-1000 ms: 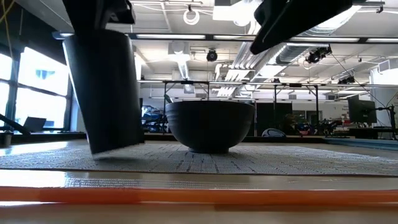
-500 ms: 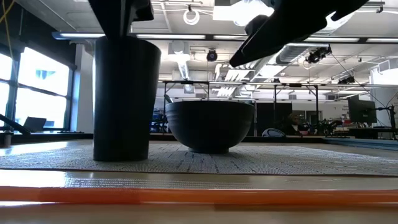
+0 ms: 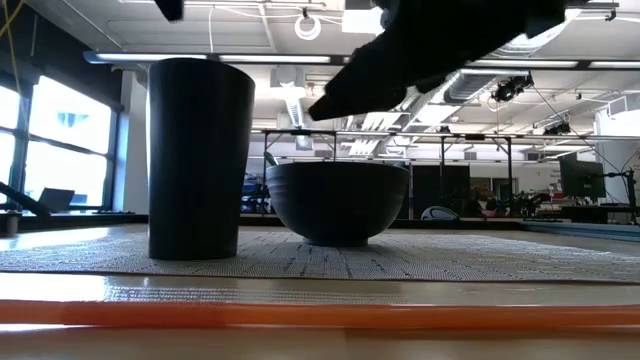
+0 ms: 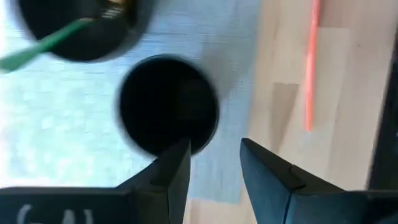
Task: Pick & Place Utensil
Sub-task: Put the black cup to the top right of the black bowl on the gray mat
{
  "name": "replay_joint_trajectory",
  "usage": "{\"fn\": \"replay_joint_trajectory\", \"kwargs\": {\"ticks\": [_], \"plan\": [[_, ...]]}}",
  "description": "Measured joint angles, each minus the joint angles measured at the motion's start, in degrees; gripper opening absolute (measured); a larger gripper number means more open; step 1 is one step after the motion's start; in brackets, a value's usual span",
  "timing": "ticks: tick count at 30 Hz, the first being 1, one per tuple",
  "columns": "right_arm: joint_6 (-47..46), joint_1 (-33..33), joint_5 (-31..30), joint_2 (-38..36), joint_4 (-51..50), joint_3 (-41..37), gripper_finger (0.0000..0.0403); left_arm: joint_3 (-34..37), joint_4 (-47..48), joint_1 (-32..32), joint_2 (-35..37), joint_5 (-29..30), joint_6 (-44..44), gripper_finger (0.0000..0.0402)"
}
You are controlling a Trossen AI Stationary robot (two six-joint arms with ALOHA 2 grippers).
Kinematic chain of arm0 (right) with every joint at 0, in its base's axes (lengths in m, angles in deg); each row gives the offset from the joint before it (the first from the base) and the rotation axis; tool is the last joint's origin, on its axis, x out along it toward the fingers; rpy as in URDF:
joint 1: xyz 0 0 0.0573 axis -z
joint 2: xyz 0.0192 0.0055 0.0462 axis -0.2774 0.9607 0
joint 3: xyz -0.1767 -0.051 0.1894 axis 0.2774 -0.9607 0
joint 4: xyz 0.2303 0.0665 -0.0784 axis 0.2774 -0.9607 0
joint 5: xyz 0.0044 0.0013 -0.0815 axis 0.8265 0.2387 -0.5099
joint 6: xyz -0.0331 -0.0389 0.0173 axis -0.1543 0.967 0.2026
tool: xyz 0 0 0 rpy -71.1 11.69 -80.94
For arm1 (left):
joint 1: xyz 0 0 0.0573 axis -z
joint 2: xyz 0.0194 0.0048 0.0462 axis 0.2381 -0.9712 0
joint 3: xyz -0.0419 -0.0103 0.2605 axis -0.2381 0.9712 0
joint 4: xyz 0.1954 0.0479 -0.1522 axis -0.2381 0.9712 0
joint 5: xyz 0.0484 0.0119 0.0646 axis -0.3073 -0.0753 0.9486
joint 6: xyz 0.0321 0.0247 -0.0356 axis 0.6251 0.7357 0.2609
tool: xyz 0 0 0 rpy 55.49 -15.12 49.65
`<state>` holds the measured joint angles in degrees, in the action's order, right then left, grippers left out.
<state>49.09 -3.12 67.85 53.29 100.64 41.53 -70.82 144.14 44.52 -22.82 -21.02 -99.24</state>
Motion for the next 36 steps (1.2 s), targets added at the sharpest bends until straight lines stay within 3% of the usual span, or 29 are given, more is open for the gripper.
{"fn": "replay_joint_trajectory", "kwargs": {"ticks": [8, 15, 23, 31, 36], "plan": [[0.3, 4.5, 9.0, 4.6, 7.5, 0.8, 0.0338, 2.1, 5.5, 11.5, 3.7, 18.3, -14.0, 0.0135], [0.8, 6.6, 9.4, 9.0, 12.5, 2.8, 0.0378, 9.8, 5.9, 17.2, 3.6, 23.6, -27.3, 0.0135], [1.9, 7.6, 10.3, 15.0, 10.8, 10.2, 0.0386, 21.9, 0.7, 16.5, 3.6, 23.8, -34.7, 0.0135], [1.7, 8.1, 14.5, 16.3, 12.9, 11.6, 0.0386, 31.1, -13.5, 13.0, 3.6, 29.3, -34.0, 0.0135], [1.7, 8.2, 15.3, 16.3, 15.7, 11.6, 0.0386, 34.2, -22.3, 9.9, 3.6, 32.3, -29.2, 0.0135]]}}
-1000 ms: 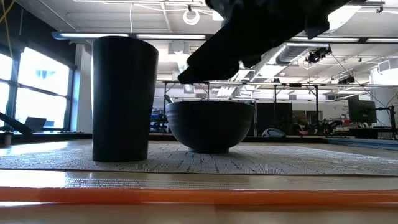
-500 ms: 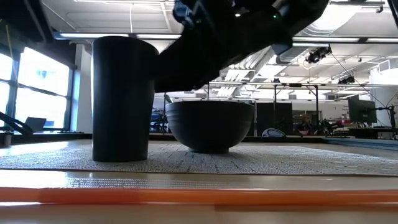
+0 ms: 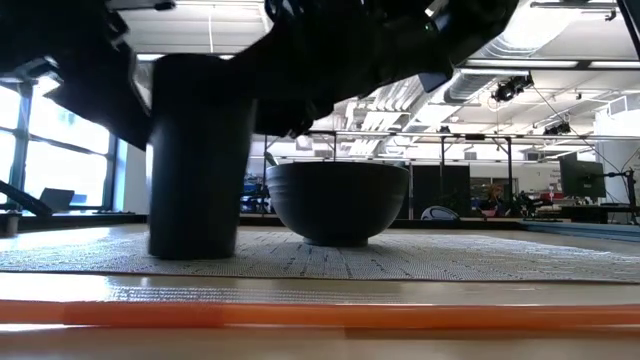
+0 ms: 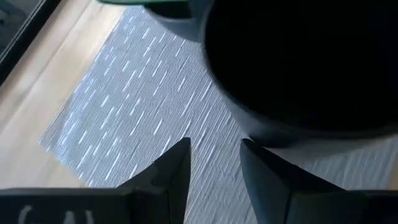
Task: Pick & Place Utensil
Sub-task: Put the black cup to the top right of the black bowl on the gray mat
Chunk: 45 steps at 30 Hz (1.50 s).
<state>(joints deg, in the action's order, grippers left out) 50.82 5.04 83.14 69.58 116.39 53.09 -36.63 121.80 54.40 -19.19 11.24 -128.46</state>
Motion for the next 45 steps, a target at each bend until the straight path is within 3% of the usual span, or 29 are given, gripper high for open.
{"fn": "replay_joint_trajectory", "kwargs": {"ticks": [6, 16, 23, 29, 38, 41, 45], "plan": [[0.0, 0.1, -1.3, 0.0, -0.7, 0.0, 0.0386, 1.2, -7.7, -3.1, 0.0, 0.1, 5.6, 0.0135], [-0.3, 0.1, -3.2, 0.0, -2.8, 0.0, 0.0381, 1.2, -4.9, -3.1, 0.0, -2.1, 6.2, 0.0135], [-0.7, 0.1, -3.2, 0.0, -2.8, 0.0, 0.038, -1.1, 6.1, -0.7, 0.0, -1.9, -0.7, 0.0135], [-2.1, 0.1, -3.2, 0.0, -2.2, 0.0, 0.0376, -2.7, 18.6, 3.7, 2.0, 1.3, -13.5, 0.0135], [-3.0, 0.1, -2.7, -1.2, -1.3, 0.0, 0.0345, -2.6, 20.6, 7.2, 3.2, 4.0, -19.2, 0.0135], [-1.8, 0.0, -3.9, -5.3, -6.2, -0.1, 0.0344, -2.6, 20.7, 7.1, 3.2, 3.5, -19.2, 0.0135], [1.0, -0.8, -10.0, -13.6, -15.4, -0.1, 0.0344, -2.6, 20.8, 7.1, 3.2, 2.6, -19.2, 0.0135]]}}
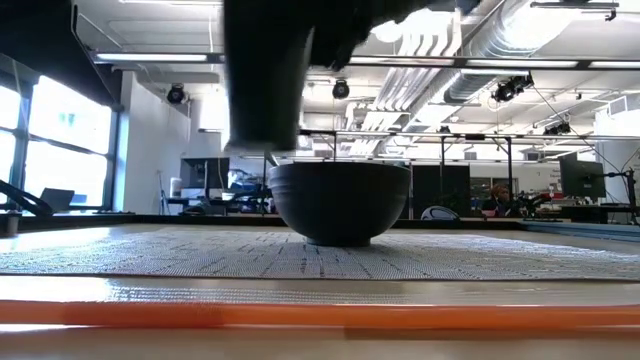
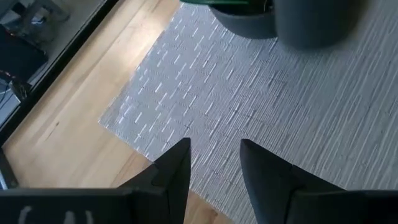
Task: Pick & Place Utensil
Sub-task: Put the black cup to the top right of the black bowl on the gray mat
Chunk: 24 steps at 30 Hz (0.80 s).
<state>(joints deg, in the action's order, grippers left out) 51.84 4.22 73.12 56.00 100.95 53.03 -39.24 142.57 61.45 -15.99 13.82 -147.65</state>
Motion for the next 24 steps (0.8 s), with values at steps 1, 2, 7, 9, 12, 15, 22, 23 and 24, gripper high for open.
{"fn": "replay_joint_trajectory", "kwargs": {"ticks": [1, 2, 7, 9, 12, 15, 22, 23, 24], "plan": [[0.7, -0.3, -2.1, -2.4, -2.1, 0.0, 0.0344, 0.0, 0.0, 0.0, 0.0, -0.1, 0.0, 0.0135], [1.5, -0.6, -4.1, -4.8, -4.3, 0.0, 0.0344, 0.0, 0.0, 0.0, 0.0, -0.1, 0.0, 0.0135], [1.6, -1.4, -17.8, -16.9, -16.6, -0.2, 0.0344, 0.0, -0.4, 0.0, 0.0, 0.3, 0.0, 0.0135], [-0.1, -1.3, -23.4, -21.7, -19.9, -2.1, 0.0344, 0.0, -0.9, 0.0, 0.0, 0.7, 0.0, 0.0135], [-3.2, -1.2, -31.3, -28.8, -21.8, -7.5, 0.0344, 0.0, -2.4, 0.0, 0.0, 2.2, 0.0, 0.0135], [-5.7, -1.2, -37.7, -35.8, -21.8, -14.7, 0.0344, 0.0, -3.4, -0.1, 0.0, 3.3, 0.2, 0.0135], [-14.0, 2.6, -41.8, -46.9, -20.0, -32.6, 0.0344, 0.0, -4.8, -1.8, 0.0, 3.2, 0.2, 0.0135], [-14.9, 3.5, -42.3, -47.6, -19.2, -34.9, 0.0344, 0.0, -4.8, -2.5, 0.0, 3.0, 0.3, 0.0135], [-15.4, 4.4, -42.6, -48.0, -17.8, -37.1, 0.0344, 0.0, -4.8, -3.4, 0.0, 2.6, 0.7, 0.0135]]}}
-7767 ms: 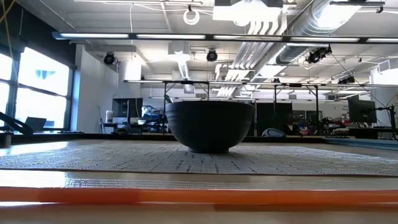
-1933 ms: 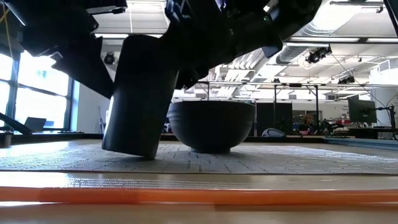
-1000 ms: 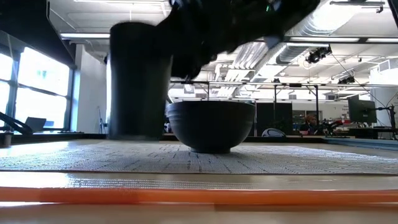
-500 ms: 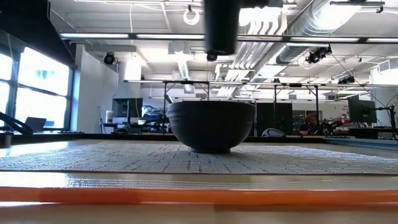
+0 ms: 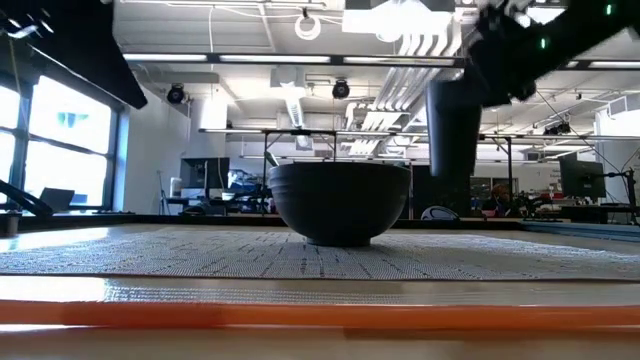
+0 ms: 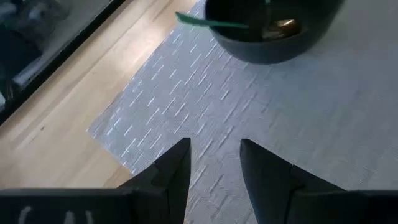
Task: Pick & Place Utensil
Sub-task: Put the black cup to the top right of the black bowl on the gray mat
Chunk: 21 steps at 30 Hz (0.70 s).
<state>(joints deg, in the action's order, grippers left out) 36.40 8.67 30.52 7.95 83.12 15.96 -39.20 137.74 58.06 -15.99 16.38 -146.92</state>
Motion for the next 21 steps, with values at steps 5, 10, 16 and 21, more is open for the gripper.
{"fn": "replay_joint_trajectory", "kwargs": {"ticks": [5, 10, 16, 21], "plan": [[-1.2, 5.0, 3.6, -0.1, 8.3, -8.2, 0.0344, 0.0, -2.0, -4.6, 0.0, -2.8, 5.0, 0.0135], [-1.3, 9.4, 7.7, -0.1, 11.3, -11.3, 0.0344, 0.0, -5.7, -6.6, 0.0, -2.6, 10.5, 0.0135], [-1.1, 13.4, 13.2, 0.8, 15.5, -14.4, 0.0344, 0.0, -11.6, -6.4, 0.0, -1.9, 14.8, 0.0135], [-0.5, 15.5, 13.7, 3.8, 21.2, -17.1, 0.0344, 1.5, -16.6, -6.4, 0.0, -1.1, 18.2, 0.0135]]}}
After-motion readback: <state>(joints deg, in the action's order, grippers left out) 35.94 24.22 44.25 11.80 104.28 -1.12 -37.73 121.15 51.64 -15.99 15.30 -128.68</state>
